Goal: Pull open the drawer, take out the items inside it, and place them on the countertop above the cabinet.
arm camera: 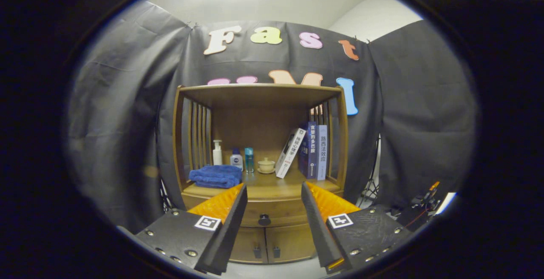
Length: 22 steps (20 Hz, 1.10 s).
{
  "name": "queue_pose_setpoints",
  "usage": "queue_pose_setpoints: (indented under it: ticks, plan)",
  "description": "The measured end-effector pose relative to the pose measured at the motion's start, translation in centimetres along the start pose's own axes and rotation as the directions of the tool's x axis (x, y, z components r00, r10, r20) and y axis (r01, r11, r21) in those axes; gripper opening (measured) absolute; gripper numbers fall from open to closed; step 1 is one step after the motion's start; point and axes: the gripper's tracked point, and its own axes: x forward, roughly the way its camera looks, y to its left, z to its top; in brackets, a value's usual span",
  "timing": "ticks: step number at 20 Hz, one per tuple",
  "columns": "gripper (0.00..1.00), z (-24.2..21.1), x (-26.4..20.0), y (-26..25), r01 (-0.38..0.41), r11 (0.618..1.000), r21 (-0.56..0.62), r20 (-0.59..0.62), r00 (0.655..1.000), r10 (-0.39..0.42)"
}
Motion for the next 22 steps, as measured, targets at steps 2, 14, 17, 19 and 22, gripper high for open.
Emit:
queue_pose_setpoints:
  ticks: [2, 14, 17, 19, 22]
  plan:
    - [0.77, -1.3, 1.1, 0.5, -0.017, 1.0, 0.005, -0.015, 1.0, 0.017]
    - [0.77, -12.6, 11.2, 3.7, -0.095, 0.993, 0.071, -0.151, 0.983, 0.105]
    - [0.77, -15.9, 13.7, 3.6, -0.093, 0.991, 0.1, -0.21, 0.971, 0.112]
    - [0.77, -18.5, 15.3, 2.8, -0.069, 0.992, 0.103, -0.26, 0.961, 0.094]
    - [0.78, -21.4, 16.9, 3.0, -0.082, 0.991, 0.107, -0.328, 0.938, 0.113]
